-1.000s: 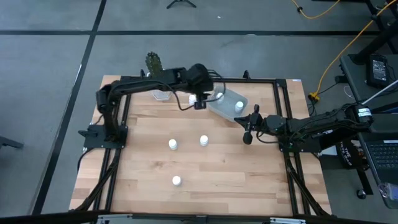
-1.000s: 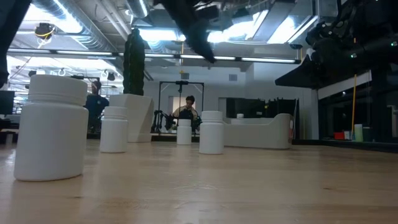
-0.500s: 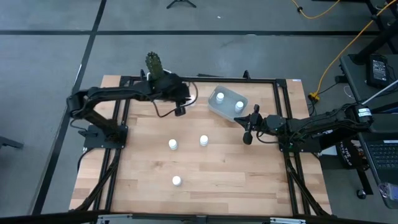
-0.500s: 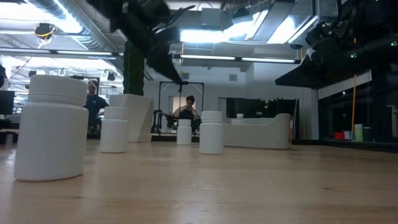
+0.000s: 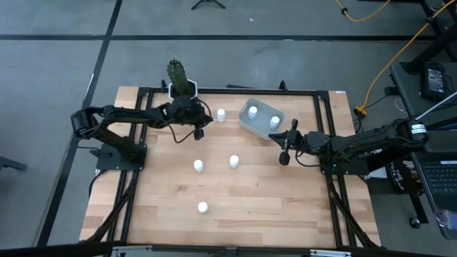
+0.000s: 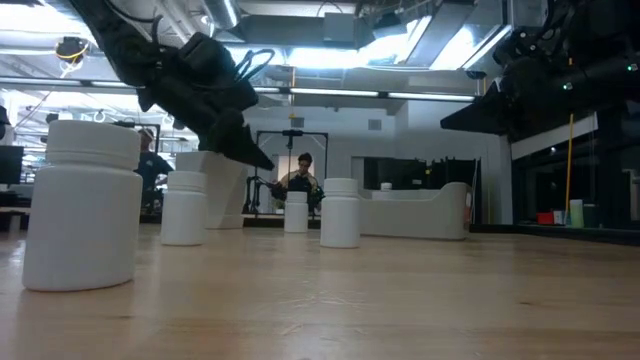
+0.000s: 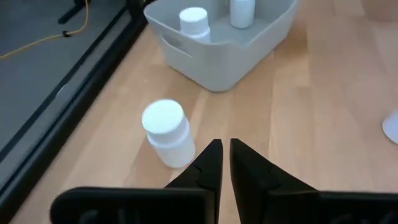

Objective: Pick and place pill bottles into a basket
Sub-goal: Put the white pill bottle into the gray bin

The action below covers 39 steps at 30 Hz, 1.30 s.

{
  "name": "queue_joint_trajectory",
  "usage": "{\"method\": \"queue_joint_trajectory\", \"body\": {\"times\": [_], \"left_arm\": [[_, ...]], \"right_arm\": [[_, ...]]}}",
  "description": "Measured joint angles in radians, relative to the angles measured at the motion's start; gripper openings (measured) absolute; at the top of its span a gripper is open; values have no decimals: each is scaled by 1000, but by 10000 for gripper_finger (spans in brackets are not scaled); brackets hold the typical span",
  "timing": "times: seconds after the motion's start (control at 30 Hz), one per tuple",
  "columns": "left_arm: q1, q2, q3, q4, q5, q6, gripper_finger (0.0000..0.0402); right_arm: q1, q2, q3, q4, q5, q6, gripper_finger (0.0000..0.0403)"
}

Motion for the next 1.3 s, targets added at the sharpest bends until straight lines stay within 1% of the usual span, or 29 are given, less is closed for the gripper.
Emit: {"method": "queue_joint_trajectory", "body": {"times": [0.2, 0.37, 0.47, 0.57, 0.77, 0.9, 1.0, 1.13, 1.3], "left_arm": [[0, 0, -33, -7, -34, -6, 24], [-4, 0, -36, -10, -30, -10, 46], [-3, 0, -36, -9, -13, -10, 77], [-3, 1, -36, 7, -12, -32, 121], [-3, 1, -36, 111, -40, -25, 208], [-3, 1, -36, 135, -40, -28, 244], [-3, 1, -36, 127, -53, -62, 252], [-3, 13, -36, 114, -78, -111, 251], [-6, 97, -36, 133, -78, -114, 243]], "right_arm": [[0, 0, 0, 1, 2, -5, 16], [0, 0, 0, 11, 2, -28, 16], [0, 0, 0, 24, 3, -32, 16], [0, 0, 0, 27, 3, -33, 16], [0, 0, 0, 37, 3, -50, 17], [0, 0, 0, 37, 3, -50, 17], [0, 0, 0, 36, 3, -51, 17], [0, 0, 0, 36, 3, -51, 17], [0, 0, 0, 36, 3, -51, 17]]}}
